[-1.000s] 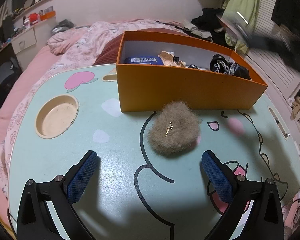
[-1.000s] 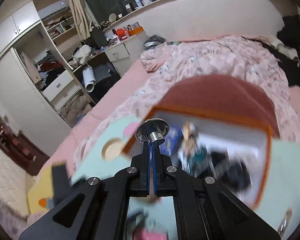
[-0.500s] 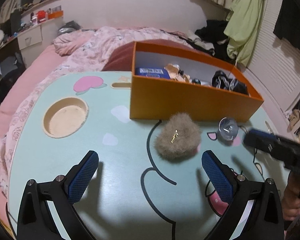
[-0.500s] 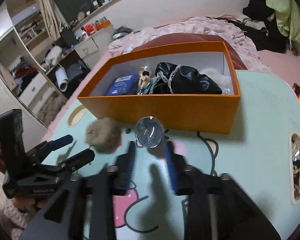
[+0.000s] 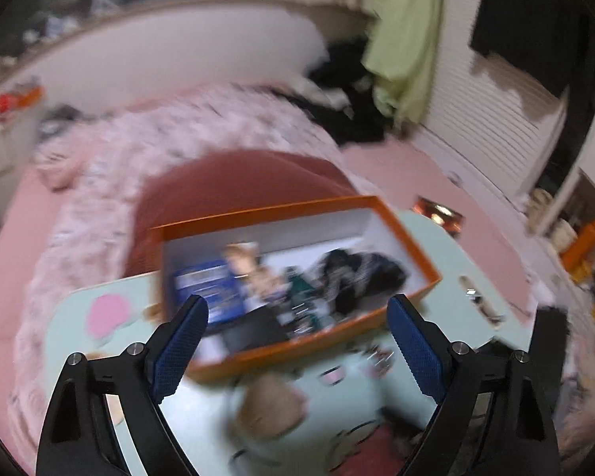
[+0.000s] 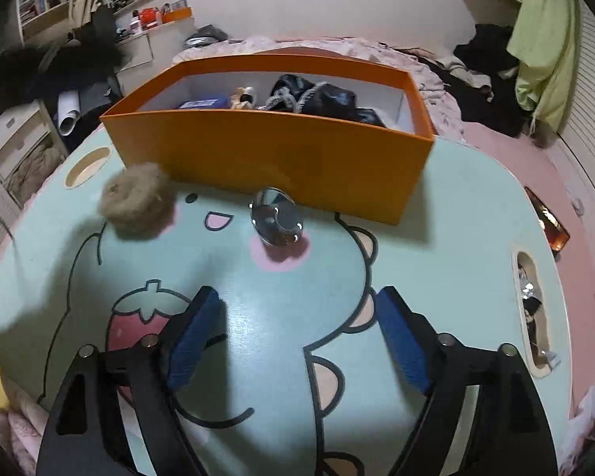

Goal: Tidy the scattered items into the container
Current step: 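Lift the silver cup out with the right gripper and set it on the table, then grasp the black lace cloth in the box with the left gripper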

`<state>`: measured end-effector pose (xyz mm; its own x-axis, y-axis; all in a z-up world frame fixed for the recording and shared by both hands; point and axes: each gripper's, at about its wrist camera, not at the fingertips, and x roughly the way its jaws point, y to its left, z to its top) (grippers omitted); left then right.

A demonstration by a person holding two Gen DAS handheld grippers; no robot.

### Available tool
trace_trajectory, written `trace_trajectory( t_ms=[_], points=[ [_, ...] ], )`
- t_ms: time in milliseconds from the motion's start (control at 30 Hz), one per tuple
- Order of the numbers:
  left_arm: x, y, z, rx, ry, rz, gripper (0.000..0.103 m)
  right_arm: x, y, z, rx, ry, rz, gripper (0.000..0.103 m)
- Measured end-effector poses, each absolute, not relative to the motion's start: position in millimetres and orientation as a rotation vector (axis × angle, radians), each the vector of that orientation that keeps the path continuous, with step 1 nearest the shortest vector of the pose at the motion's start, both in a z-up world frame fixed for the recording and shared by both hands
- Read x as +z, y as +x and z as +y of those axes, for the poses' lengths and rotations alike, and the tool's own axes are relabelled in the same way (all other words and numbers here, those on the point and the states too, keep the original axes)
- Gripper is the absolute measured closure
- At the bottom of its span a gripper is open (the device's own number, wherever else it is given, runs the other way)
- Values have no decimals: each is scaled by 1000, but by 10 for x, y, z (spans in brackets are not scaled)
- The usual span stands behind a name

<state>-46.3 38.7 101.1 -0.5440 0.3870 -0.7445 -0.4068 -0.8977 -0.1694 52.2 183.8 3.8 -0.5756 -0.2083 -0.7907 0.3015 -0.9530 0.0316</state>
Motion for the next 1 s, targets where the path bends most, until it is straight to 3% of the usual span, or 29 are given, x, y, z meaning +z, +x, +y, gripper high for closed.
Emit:
trace_trajectory(
  t_ms=[233, 267, 333, 400, 467, 567, 1000],
  points=[
    [641, -1185, 857, 2240, -1428, -55, 16, 33, 533, 1902, -2558, 1266, 138, 21],
    [580, -1226, 885, 2218, -1453, -66, 30, 37, 534, 1914, -2558, 1266, 138, 21],
    [437, -1275, 933, 2154, -1505, -87, 45, 14, 549, 1915, -2555, 1266, 134, 21],
    [343, -1280, 946, 2104, -1517, -125, 49, 11, 539, 1928, -2555, 1268, 127, 21],
    [353, -1256, 931, 2087, -1492, -148, 65, 13, 529, 1932, -2553, 1268, 123, 21],
    [457, -1223, 868, 2094, -1428, -194, 81, 12, 518, 1928, -2552, 1269, 124, 21],
    [1413, -598, -59, 2246, -1024, -400, 82, 6, 495, 1935, -2552, 1275, 126, 21]
  ],
)
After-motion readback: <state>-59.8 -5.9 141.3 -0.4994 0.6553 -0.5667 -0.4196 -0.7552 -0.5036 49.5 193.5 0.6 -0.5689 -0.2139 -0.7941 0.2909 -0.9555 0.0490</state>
